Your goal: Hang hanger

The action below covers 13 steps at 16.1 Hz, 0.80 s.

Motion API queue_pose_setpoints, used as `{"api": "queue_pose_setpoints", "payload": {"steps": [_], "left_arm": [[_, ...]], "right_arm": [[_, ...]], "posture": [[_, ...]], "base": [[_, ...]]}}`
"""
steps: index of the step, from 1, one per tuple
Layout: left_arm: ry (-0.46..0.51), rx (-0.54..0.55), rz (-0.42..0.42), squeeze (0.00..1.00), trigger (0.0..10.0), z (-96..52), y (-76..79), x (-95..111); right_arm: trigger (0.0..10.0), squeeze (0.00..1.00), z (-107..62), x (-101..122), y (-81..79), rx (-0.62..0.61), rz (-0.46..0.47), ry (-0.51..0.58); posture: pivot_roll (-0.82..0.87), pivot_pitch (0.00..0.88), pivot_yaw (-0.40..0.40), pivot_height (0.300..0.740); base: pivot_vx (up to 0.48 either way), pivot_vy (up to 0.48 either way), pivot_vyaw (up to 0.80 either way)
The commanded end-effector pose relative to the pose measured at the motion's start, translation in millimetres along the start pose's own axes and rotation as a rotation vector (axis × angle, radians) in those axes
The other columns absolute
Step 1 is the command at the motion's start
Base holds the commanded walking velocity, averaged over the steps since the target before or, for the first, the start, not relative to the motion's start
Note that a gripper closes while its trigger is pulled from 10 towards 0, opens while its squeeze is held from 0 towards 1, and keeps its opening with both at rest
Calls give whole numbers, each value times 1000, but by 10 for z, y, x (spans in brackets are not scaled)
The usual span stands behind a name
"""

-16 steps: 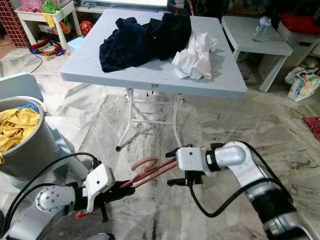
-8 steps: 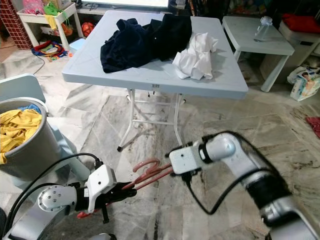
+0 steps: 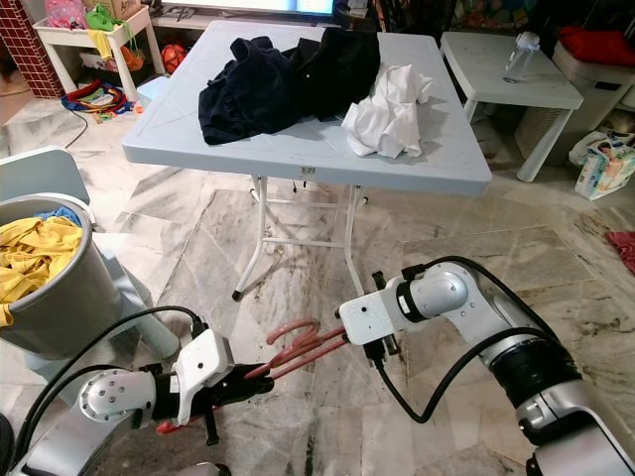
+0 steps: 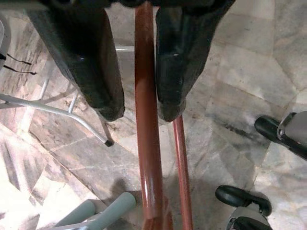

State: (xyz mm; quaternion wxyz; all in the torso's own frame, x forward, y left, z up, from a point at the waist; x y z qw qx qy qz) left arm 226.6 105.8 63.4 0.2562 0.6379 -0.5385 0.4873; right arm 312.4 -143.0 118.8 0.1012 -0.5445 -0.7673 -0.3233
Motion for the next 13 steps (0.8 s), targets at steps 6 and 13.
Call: {"api": "queue_pose_setpoints", "payload": {"steps": [6, 13], "left_arm": [[2, -18, 24, 0, 10000, 25, 24, -20], [28, 72, 8, 1000, 10000, 31, -60, 22]], "right_arm": [[0, 0, -35, -40, -38, 69, 3, -22], [0, 0, -5, -97, -66, 59, 25, -32]], "posture": [[40, 76, -48, 740], [41, 78, -52, 740]], "base": [[0, 0, 0], [0, 0, 0]]}}
Point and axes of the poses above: a point about 5 cm out from each wrist's last joint towards the gripper, its own z axis pointing out of the wrist towards the gripper, its own x axis along the axis of the wrist's last joint, y = z × x, the point moved 2 cm from there along z, pointing out of the wrist towards the gripper, and after that the axes turned 12 degrees about z, right-handed, at the moved point
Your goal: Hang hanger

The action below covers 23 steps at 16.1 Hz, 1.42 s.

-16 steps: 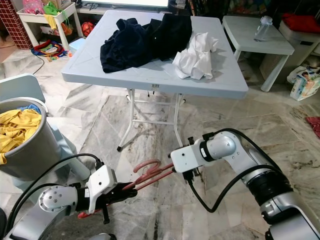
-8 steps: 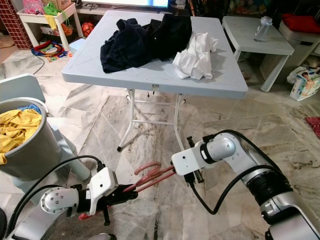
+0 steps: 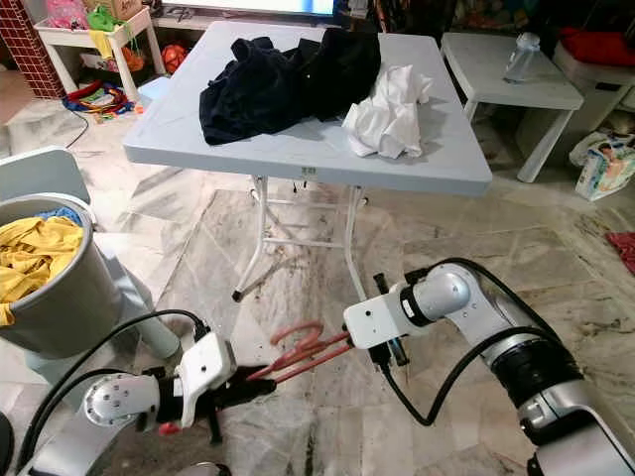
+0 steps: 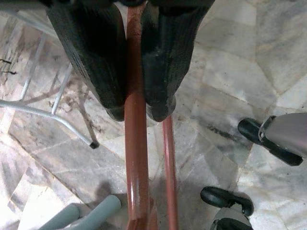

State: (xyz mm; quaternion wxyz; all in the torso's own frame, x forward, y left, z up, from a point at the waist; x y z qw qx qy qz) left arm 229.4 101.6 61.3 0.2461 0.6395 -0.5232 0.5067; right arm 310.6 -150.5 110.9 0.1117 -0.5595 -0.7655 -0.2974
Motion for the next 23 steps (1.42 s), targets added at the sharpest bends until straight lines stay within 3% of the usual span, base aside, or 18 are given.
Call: {"api": "queue_pose_setpoints", "payload": {"steps": [1, 5, 7, 10, 13, 17, 20, 22, 23], "left_arm": [[36, 53, 25, 1000, 10000, 2, -108, 102], [90, 109, 91, 1000, 10000, 17, -202, 322], [92, 82, 103, 1000, 10000, -21, -185, 391], [126, 205, 32, 1000, 10000, -117, -317, 444], [134, 448, -28, 1000, 10000, -232, -432, 350], [124, 779, -92, 1000, 10000, -336, -516, 283], [99, 935, -171, 1000, 10000, -387, -524, 200], [88, 1015, -177, 1000, 10000, -416, -564, 193], [84, 1047, -194, 1000, 10000, -427, -602, 186]], "right_arm": [[0, 0, -9, -64, 41, -28, -1, -38], [0, 0, 0, -258, 102, -106, 12, -125], [0, 0, -1, -344, 119, -152, 33, -154], [0, 0, -19, -461, 127, -245, 127, -144], [0, 0, -57, -728, -33, -356, 276, -160], [0, 0, -88, -943, -174, -585, 656, -42], [0, 0, -160, -954, -143, -885, 1084, 195], [0, 0, -171, -893, -175, -1030, 1308, 325], [0, 0, -180, -857, -172, -1088, 1348, 354]], "posture": [[41, 78, -53, 740], [42, 80, -56, 740], [45, 83, -57, 740], [49, 82, -61, 740], [48, 80, -68, 740], [41, 88, -76, 740], [41, 94, -93, 740], [41, 96, -95, 740], [41, 94, -93, 740]], "base": [[0, 0, 0], [0, 0, 0], [0, 0, 0], [0, 0, 0], [0, 0, 0], [0, 0, 0], [0, 0, 0], [0, 0, 0], [0, 0, 0]]}}
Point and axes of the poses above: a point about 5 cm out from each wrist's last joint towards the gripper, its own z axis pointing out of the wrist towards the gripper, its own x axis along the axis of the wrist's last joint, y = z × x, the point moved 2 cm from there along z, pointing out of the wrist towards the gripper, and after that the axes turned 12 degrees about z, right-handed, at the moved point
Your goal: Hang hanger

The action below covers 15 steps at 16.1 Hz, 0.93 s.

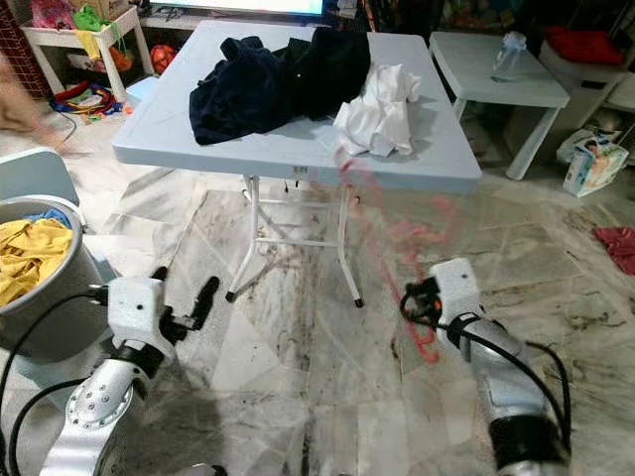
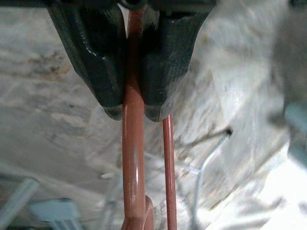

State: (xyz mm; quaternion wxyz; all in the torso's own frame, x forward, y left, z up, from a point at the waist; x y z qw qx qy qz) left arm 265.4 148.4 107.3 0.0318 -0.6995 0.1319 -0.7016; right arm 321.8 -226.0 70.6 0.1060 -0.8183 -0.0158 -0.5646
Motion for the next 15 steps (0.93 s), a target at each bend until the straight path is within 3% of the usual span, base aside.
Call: {"api": "queue_pose_setpoints", "payload": {"steps": [1, 3, 4, 5, 6, 7, 11, 15], "left_arm": [[-12, 27, 2, 1000, 10000, 27, -26, -9], [-25, 55, -18, 992, 10000, 79, -55, -14], [-30, 63, -22, 102, 10000, 91, -60, -17], [-37, 77, -26, 0, 10000, 105, -68, -20], [-48, 88, -48, 0, 10000, 117, -66, -30], [-53, 90, -72, 0, 10000, 132, -48, -30], [-64, 72, -92, 0, 10000, 149, -19, -33], [-55, 30, -137, 0, 10000, 181, -3, -9]], "right_arm": [[0, 0, -39, 73, 34, -55, 47, 41], [0, 0, -94, 143, -32, -139, 99, 108], [0, 0, -110, 167, -38, -164, 98, 124], [0, 0, -125, 183, -25, -197, 97, 130], [7451, 0, -139, 198, 3, -240, 91, 138], [10000, 0, -166, 197, 30, -298, 96, 135], [10000, 0, -166, 148, 23, -329, 119, 99], [10000, 0, -142, 162, -20, -329, 118, 90]], "posture": [[41, 94, -93, 740], [40, 91, -92, 740], [37, 91, -92, 740], [35, 91, -93, 740], [35, 91, -93, 740], [30, 93, -93, 740], [28, 96, -94, 740], [28, 94, -95, 740]], "base": [[0, 0, 0], [0, 0, 0], [0, 0, 0], [0, 0, 0], [0, 0, 0], [0, 0, 0], [0, 0, -108], [0, 81, -800]]}}
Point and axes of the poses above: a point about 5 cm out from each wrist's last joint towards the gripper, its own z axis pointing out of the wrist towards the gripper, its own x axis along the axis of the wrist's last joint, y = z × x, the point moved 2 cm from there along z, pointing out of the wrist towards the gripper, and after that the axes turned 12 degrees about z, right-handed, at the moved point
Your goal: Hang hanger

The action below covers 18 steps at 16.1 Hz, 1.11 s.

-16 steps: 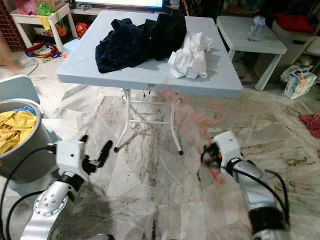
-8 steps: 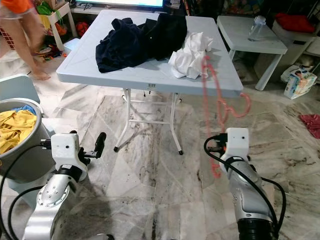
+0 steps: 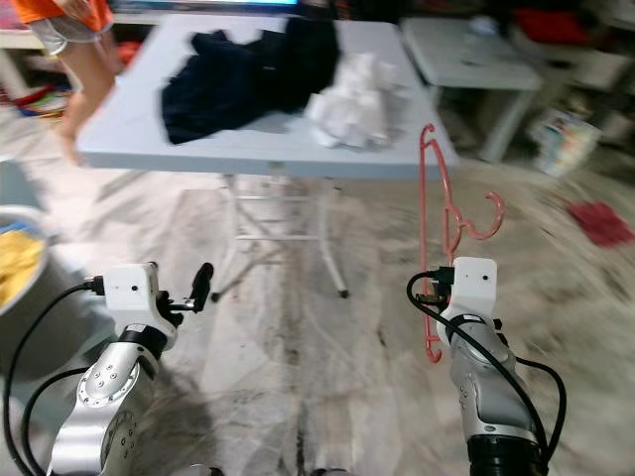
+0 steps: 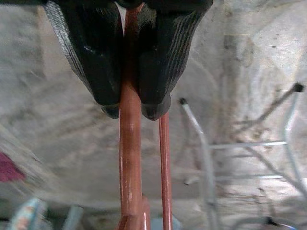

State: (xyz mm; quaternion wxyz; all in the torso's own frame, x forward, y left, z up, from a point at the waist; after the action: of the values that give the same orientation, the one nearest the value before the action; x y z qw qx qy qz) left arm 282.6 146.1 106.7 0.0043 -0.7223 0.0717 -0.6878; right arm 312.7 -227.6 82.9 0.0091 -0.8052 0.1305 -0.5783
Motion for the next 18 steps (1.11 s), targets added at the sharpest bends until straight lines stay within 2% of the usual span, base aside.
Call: {"api": "queue_pose_setpoints", "payload": {"steps": [1, 10, 18], "left_arm": [[-15, -8, -11, 0, 10000, 10, -3, -9], [-31, -25, -28, 0, 10000, 21, 8, -7], [-48, -34, -23, 0, 10000, 37, 9, -22]], "right_arm": [[10000, 0, -7, 87, -21, -2, -4, 28], [10000, 0, -3, 97, -53, -11, -5, 35], [10000, 0, 14, 156, 33, -76, 10, 59]], "posture": [[29, 94, -95, 740], [31, 97, -90, 740], [28, 97, -86, 740]], "base": [[0, 322, -800], [0, 321, -800], [0, 324, -800]]}}
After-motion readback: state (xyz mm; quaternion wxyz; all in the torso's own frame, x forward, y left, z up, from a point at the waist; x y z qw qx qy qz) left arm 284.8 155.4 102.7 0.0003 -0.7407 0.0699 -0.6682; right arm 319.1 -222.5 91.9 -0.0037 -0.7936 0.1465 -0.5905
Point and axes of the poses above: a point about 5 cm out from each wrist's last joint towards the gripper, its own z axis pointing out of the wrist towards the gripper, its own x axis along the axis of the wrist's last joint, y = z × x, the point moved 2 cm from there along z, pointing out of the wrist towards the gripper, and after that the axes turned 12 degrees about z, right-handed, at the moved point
